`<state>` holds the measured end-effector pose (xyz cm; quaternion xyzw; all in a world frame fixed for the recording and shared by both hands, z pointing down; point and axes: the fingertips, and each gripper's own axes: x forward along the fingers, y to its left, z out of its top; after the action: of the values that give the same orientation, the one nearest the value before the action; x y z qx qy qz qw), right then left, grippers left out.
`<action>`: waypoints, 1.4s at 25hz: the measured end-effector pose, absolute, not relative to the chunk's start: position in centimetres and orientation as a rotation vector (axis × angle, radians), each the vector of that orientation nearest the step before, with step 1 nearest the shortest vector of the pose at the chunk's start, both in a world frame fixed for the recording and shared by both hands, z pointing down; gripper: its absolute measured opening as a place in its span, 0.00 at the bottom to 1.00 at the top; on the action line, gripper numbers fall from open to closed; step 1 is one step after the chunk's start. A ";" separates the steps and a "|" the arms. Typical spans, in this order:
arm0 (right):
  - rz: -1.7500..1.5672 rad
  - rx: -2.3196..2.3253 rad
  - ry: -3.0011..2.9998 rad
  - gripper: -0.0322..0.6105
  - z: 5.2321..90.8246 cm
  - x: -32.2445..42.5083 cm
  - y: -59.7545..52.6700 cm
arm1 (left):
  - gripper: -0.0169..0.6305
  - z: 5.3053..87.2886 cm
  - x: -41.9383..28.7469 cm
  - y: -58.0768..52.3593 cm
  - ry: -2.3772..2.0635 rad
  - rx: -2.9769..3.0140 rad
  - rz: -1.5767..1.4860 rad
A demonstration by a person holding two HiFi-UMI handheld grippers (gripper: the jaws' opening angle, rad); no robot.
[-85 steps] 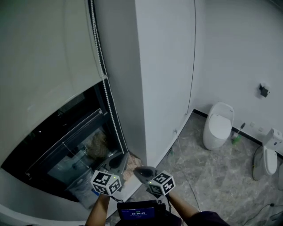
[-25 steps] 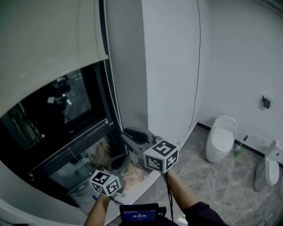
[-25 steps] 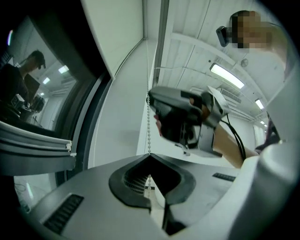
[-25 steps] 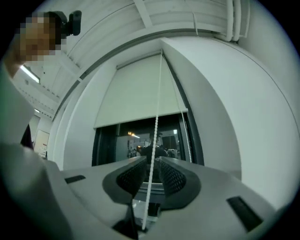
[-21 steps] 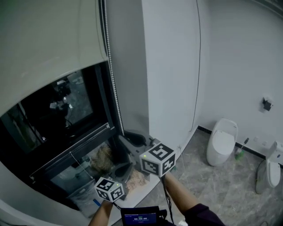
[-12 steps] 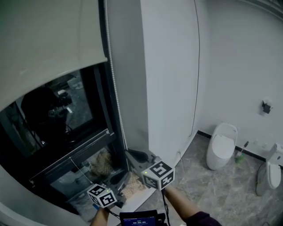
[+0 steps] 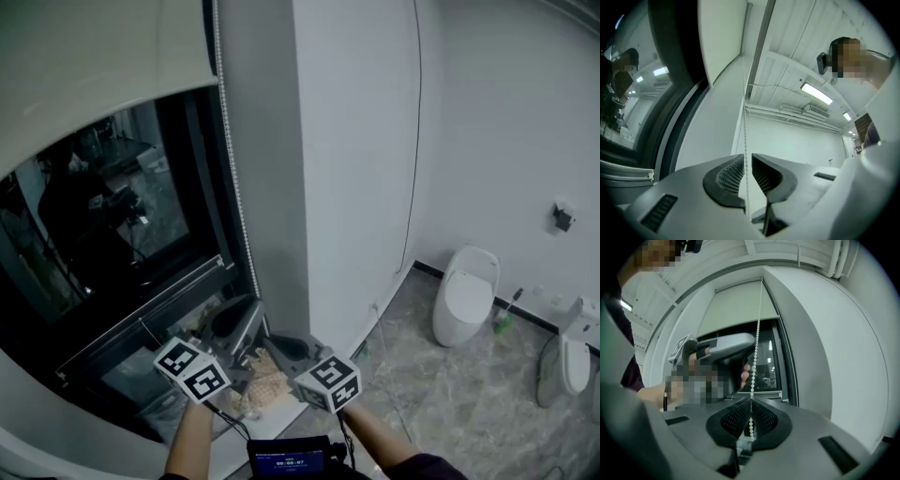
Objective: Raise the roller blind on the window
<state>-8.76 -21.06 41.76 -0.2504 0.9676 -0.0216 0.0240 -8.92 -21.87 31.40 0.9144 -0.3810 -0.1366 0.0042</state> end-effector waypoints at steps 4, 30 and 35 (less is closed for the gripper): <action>-0.143 -0.784 3.027 0.07 45.4 -8.7 -20.1 | 0.05 31.5 -8.2 -22.2 -1.229 2.859 -0.392; -0.070 -0.675 2.907 0.07 32.9 -9.0 -24.6 | 0.04 52.3 -8.7 -21.5 -1.247 2.608 -0.005; -0.062 -0.605 2.878 0.07 30.7 -9.9 -23.8 | 0.04 54.2 -8.9 -21.6 -1.233 2.592 0.062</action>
<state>-9.86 -23.76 30.65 -0.2046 0.9735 -0.0209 0.1000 -8.94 -21.60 54.22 0.8945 -0.4256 0.0214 0.1348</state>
